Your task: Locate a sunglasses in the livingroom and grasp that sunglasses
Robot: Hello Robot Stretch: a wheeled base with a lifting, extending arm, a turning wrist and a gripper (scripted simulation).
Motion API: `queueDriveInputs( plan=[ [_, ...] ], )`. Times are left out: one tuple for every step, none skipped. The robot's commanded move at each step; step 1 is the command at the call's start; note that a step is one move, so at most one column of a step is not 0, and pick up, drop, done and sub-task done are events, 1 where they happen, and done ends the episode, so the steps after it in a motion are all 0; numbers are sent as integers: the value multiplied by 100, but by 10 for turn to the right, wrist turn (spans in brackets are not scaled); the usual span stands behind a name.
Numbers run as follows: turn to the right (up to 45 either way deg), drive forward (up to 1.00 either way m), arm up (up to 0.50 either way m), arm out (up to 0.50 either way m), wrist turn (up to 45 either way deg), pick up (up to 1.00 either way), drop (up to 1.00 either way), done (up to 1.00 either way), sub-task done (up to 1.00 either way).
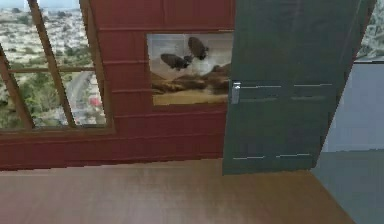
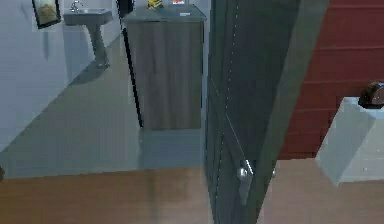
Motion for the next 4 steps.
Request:
queueDriveInputs(
  plan=[
    [360, 0, 0, 0, 0, 0, 0, 0, 0],
    [0, 40, 0, 0, 0, 0, 0, 0, 0],
    [270, 0, 0, 0, 0, 0, 0, 0, 0],
    [0, 100, 0, 0, 0, 0, 0, 0, 0]
  ],
)
